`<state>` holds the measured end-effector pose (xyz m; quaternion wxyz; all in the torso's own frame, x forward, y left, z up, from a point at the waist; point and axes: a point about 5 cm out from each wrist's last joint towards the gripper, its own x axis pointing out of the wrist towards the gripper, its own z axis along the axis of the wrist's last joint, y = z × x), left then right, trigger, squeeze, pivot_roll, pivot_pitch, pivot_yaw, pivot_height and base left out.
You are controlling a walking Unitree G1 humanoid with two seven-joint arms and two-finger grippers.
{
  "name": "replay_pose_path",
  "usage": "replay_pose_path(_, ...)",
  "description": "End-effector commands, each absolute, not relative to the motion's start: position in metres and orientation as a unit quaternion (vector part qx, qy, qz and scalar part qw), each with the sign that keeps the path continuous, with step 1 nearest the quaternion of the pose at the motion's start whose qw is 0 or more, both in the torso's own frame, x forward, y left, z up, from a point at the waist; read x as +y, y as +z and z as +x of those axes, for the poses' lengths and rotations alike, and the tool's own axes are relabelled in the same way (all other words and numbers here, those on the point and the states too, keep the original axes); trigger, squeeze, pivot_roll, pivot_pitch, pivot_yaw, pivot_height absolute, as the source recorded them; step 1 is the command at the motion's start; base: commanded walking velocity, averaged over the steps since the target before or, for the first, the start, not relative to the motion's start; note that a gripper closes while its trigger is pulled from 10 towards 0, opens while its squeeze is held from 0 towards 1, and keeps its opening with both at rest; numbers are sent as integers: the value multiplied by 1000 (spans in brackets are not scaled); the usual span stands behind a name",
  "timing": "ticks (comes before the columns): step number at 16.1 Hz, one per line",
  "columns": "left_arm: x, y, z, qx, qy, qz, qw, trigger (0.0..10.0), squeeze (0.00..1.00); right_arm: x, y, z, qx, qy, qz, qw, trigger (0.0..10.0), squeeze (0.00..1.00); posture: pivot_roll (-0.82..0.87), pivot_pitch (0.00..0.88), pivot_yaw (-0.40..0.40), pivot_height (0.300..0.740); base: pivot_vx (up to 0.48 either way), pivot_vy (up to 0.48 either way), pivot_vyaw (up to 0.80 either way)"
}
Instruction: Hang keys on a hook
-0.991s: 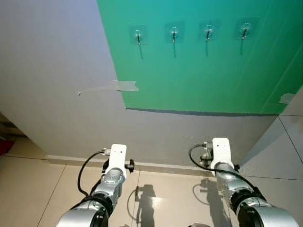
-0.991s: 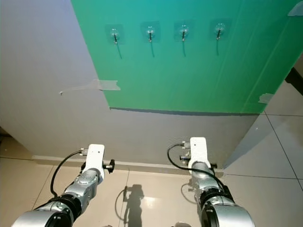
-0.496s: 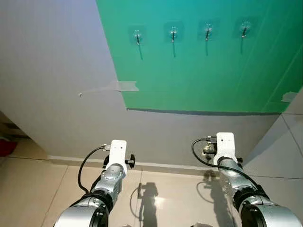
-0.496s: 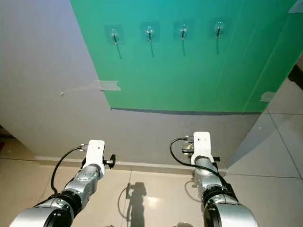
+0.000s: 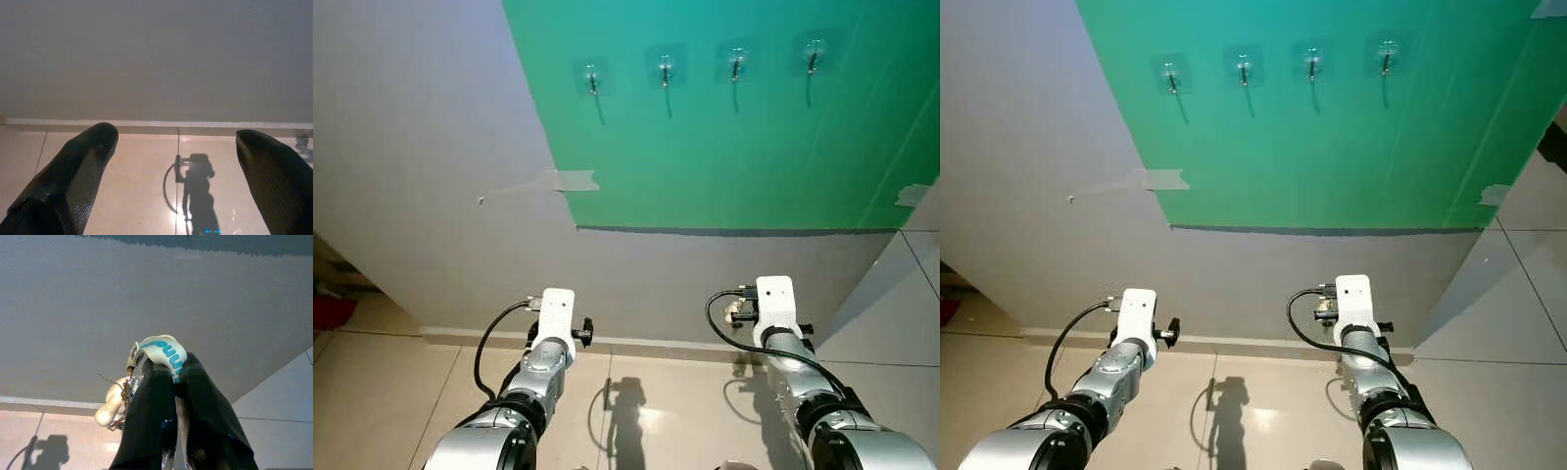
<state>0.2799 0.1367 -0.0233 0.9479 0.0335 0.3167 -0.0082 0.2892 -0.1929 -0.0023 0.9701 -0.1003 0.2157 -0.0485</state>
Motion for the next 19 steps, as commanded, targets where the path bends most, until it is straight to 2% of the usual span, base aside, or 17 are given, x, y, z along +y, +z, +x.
replay_pose_path(1, 142, -21, 282, 310, -3, 37, 950, 10000, 0, -192, 1, 291, 203, -38, -108, 973, 10000, 0, -228, 0, 133, 740, 0, 0, 0)
replay_pose_path(4, 140, -23, 280, 314, 9, 21, 949, 10000, 0, -195, -6, 283, 218, -37, -106, 969, 10000, 0, -225, 0, 110, 740, 0, 0, 0)
replay_pose_path(5, 139, -25, 278, 317, 10, 17, 948, 10000, 0, -199, -12, 279, 241, -65, -71, 966, 10000, 0, -222, 0, 101, 740, 0, 0, 0)
replay_pose_path(8, 139, -27, 275, 321, 5, 20, 947, 10000, 0, -191, -9, 284, 235, -38, -104, 966, 10000, 0, -224, 0, 100, 740, 0, 0, 0)
replay_pose_path(12, 138, -27, 276, 321, 8, 19, 947, 10000, 0, -190, -10, 283, 243, -30, -110, 963, 10000, 0, -220, 0, 78, 740, 0, 0, 0)
replay_pose_path(19, 136, -25, 278, 318, 8, 19, 948, 10000, 0, -186, -8, 287, 244, -16, -116, 963, 10000, 0, -209, 0, 86, 740, 0, 0, 0)
